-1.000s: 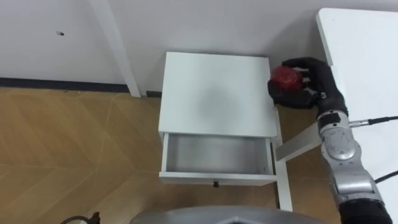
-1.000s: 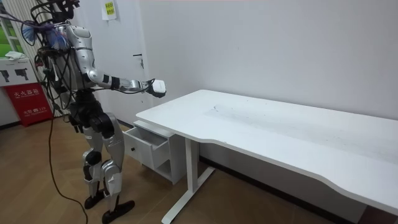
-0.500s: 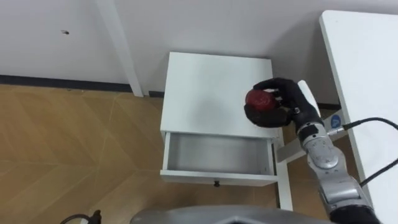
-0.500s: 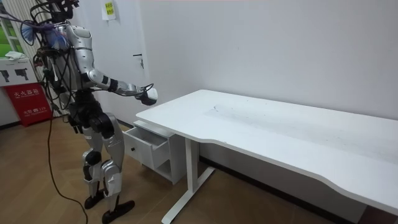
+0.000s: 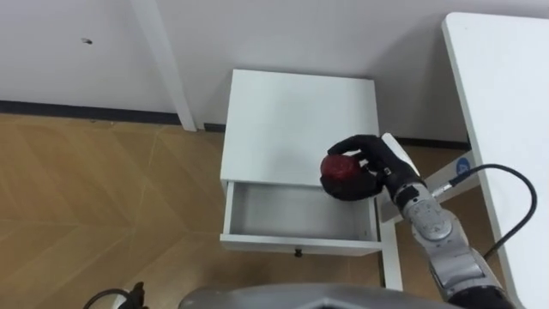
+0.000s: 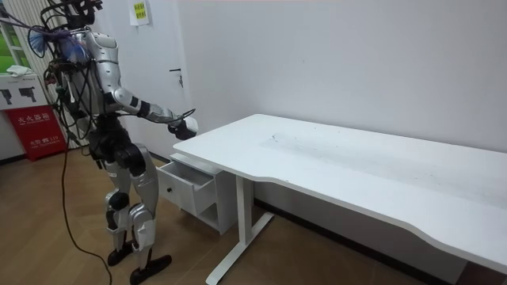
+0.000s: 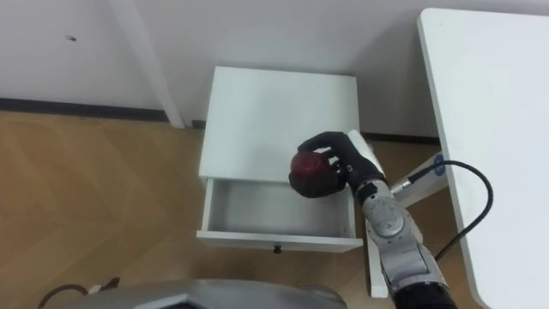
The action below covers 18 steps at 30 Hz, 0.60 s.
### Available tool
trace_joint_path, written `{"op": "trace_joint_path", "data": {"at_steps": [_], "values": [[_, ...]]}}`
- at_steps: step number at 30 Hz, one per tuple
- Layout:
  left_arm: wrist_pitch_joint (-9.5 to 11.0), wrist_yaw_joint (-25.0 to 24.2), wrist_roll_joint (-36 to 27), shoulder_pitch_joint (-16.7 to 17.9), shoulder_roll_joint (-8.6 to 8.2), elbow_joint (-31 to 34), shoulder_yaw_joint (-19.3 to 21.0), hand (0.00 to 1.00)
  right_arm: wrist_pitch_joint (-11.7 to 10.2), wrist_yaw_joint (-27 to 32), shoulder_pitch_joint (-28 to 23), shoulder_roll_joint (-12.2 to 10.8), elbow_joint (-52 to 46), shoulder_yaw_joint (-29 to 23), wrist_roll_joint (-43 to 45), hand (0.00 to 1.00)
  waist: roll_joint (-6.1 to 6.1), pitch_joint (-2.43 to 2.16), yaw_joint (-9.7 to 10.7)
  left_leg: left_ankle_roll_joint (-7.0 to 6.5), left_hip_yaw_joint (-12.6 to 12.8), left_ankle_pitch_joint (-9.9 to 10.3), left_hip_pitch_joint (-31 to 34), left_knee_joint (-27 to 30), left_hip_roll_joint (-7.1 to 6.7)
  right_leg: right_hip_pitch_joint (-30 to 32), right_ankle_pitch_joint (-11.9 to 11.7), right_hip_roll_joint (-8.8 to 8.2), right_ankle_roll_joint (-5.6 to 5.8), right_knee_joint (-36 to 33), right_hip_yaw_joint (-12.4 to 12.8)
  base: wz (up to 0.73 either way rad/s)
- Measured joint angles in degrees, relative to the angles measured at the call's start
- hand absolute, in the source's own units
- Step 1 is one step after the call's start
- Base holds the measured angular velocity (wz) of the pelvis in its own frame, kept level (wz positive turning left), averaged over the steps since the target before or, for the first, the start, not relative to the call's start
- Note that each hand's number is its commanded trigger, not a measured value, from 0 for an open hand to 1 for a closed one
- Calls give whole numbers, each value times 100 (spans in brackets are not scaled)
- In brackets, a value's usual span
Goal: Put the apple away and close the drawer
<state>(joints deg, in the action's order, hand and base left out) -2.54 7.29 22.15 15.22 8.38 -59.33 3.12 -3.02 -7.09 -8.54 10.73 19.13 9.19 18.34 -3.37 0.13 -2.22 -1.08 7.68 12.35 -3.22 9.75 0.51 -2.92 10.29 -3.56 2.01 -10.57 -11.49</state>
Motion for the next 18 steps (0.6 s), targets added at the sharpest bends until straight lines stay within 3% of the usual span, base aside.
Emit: {"op": "trace_joint_path", "data": {"at_steps": [18], "values": [[11, -16, 0, -65, 0, 48, 1, 0, 61, -68, 0, -10, 146, 137, 233, 0, -1, -2, -78, 0, -7, 0, 7, 11, -3, -16, 0, -5, 0, 5, -22, 0]]}}
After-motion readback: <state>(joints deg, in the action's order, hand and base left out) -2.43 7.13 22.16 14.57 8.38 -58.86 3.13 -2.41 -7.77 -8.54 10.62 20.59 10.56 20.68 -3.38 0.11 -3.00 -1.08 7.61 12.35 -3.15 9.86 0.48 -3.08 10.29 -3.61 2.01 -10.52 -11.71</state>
